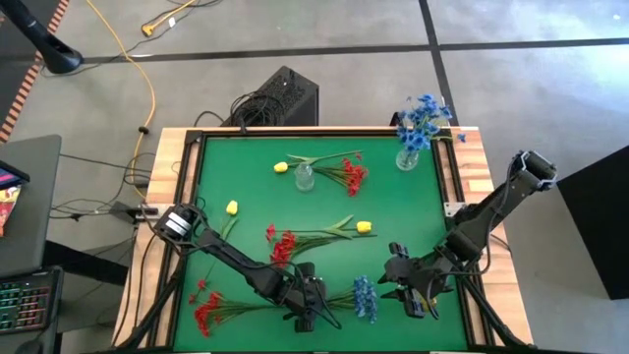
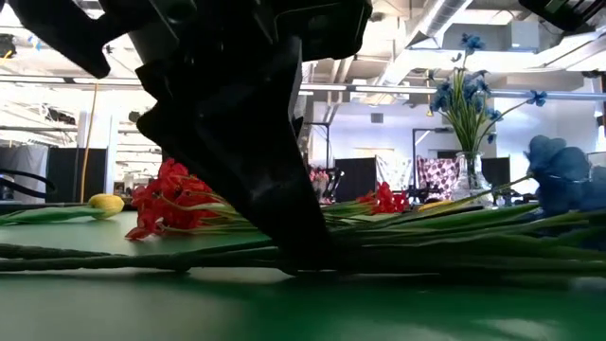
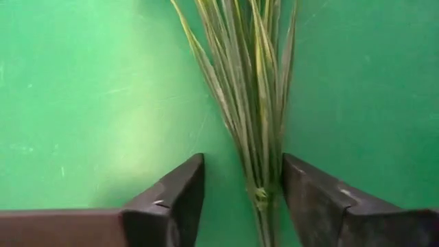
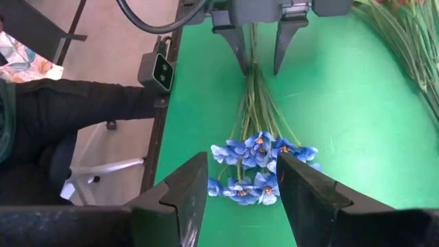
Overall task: Sort flowers into vase by color
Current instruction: Put the blue flowers into the right transparent vase
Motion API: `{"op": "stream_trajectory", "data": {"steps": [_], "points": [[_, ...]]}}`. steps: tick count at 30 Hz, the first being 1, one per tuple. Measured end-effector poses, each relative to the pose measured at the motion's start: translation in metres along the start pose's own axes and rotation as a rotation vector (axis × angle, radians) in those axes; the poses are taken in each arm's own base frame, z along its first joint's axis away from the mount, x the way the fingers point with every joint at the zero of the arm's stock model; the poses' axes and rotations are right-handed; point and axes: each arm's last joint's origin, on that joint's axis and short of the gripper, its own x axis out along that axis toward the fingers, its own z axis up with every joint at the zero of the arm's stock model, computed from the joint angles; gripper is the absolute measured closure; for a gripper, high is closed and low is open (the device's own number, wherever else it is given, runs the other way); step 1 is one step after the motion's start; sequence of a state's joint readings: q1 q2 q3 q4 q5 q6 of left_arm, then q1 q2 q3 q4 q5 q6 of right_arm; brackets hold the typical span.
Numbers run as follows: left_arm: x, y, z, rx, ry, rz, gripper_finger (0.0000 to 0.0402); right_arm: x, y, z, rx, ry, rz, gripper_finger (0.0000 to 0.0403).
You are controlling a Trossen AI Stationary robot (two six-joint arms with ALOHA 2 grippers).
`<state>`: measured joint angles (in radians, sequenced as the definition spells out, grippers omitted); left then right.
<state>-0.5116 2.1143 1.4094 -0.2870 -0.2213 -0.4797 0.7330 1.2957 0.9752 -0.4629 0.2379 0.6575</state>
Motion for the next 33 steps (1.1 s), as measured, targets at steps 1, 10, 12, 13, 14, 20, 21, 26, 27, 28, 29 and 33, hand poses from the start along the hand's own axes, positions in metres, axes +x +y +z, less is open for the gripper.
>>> {"op": "stream_trajectory", "data": {"steps": [1, 10, 12, 13, 14, 20, 21, 26, 27, 28, 29, 33], "points": [[0.0, 0.001, 0.0, 0.0, 0.003, 0.002, 0.0256, 0.0, 0.0, 0.0, 0.0, 0.0, 0.0, 0.0202], [0.0, 0.007, 0.012, 0.075, -0.04, 0.005, 0.039, 0.0, 0.0, 0.0, -0.009, 0.0, 0.0, 0.0202], [-0.004, 0.008, 0.021, 0.106, -0.07, 0.014, 0.0387, 0.0, 0.0, 0.0, -0.01, 0.0, 0.0, 0.0202], [-0.007, 0.009, 0.026, 0.123, -0.087, 0.015, 0.0385, 0.0, 0.0, 0.0, -0.01, 0.0, -0.001, 0.0202], [-0.011, 0.009, 0.031, 0.141, -0.109, 0.011, 0.0384, 0.0, 0.0, 0.0, -0.01, 0.001, -0.001, 0.0202], [-0.042, 0.018, 0.052, 0.195, -0.206, 0.03, 0.039, -0.003, -0.001, 0.0, -0.013, 0.002, -0.002, 0.0203], [-0.047, 0.021, 0.054, 0.2, -0.206, 0.043, 0.0392, -0.005, -0.001, 0.0, -0.014, -0.003, -0.001, 0.0205], [-0.079, 0.037, 0.059, 0.201, -0.17, 0.129, 0.0395, -0.021, -0.005, 0.004, -0.059, -0.061, -0.023, 0.0223], [-0.086, 0.039, 0.059, 0.2, -0.164, 0.144, 0.0395, -0.024, -0.006, 0.005, -0.07, -0.077, -0.023, 0.0227], [-0.094, 0.041, 0.06, 0.201, -0.161, 0.157, 0.0395, -0.028, -0.006, 0.006, -0.075, -0.095, -0.027, 0.0231], [-0.102, 0.043, 0.06, 0.204, -0.154, 0.168, 0.0395, -0.032, -0.007, 0.007, -0.083, -0.113, -0.032, 0.0235], [-0.137, 0.05, 0.06, 0.206, -0.159, 0.206, 0.0396, -0.045, -0.008, 0.008, -0.106, -0.168, -0.053, 0.0244]]}}
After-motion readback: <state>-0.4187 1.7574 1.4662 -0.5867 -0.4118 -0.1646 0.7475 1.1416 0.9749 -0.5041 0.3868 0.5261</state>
